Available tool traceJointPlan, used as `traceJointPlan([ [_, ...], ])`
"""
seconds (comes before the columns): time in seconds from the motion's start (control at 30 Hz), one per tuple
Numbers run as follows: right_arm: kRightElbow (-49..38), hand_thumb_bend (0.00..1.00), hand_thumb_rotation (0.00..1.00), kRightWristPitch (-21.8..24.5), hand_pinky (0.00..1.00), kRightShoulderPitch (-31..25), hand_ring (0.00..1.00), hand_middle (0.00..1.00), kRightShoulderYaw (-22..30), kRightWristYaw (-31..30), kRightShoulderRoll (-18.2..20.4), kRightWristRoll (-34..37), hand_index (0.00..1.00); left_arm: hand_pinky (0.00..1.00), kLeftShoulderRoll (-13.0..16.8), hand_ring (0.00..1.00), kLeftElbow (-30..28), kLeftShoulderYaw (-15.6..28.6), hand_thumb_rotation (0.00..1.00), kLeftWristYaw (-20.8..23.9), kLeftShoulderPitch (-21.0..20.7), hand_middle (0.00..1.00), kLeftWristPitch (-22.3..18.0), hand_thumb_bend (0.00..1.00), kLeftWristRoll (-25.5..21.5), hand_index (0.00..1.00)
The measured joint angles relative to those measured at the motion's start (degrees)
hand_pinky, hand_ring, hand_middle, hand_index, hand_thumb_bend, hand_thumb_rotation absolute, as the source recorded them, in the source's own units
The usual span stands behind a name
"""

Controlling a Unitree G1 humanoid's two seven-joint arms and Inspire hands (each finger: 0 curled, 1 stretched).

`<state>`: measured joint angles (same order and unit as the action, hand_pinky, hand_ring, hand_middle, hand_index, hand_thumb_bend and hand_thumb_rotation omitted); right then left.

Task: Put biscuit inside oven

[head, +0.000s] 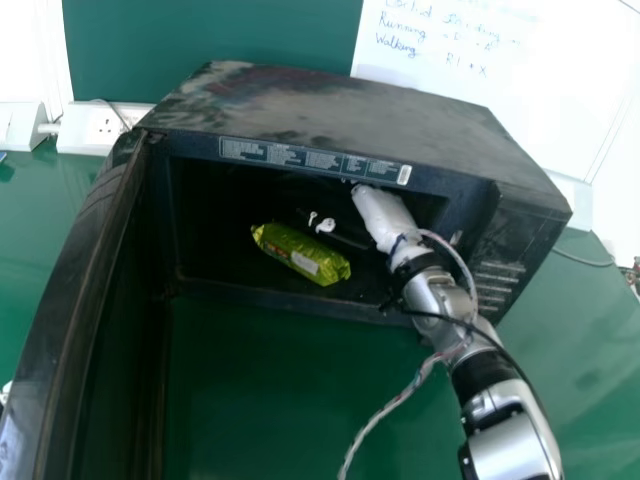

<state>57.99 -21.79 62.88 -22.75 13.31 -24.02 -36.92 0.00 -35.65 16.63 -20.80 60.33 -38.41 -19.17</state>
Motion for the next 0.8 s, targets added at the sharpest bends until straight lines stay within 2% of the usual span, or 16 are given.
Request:
traceJointPlan([
  [0.17,-7.23,0.9,0.94,0.11,0.86,-4.46,0.95,0.96,1.95,-2.47,-2.15,1.16,0.99,0.78,0.21,0.76,0.03,0.01,1.0,0.24,-0.02,0.81,0.0,0.79,0.01,0.82],
  [0.23,-11.02,0.89,0.94,1.13,0.86,-6.7,0.95,0.96,2.73,-4.05,-2.95,1.41,1.0,0.68,0.28,0.74,0.09,0.0,1.0,0.27,-0.06,0.79,-0.02,0.81,0.01,0.82],
  [0.43,-22.98,0.88,0.94,2.2,0.87,-14.21,0.96,0.96,5.07,-6.79,-5.31,1.63,1.0,0.66,0.36,0.74,0.19,-0.01,1.0,0.33,0.04,0.78,-0.06,0.8,0.01,0.8],
  [0.8,-46.54,0.89,0.95,8.23,0.87,-24.72,0.96,0.97,11.34,-24.5,-11.23,6.44,1.0,0.82,0.58,0.84,-0.24,-0.07,1.0,0.46,0.68,0.85,0.16,0.82,0.06,0.83],
])
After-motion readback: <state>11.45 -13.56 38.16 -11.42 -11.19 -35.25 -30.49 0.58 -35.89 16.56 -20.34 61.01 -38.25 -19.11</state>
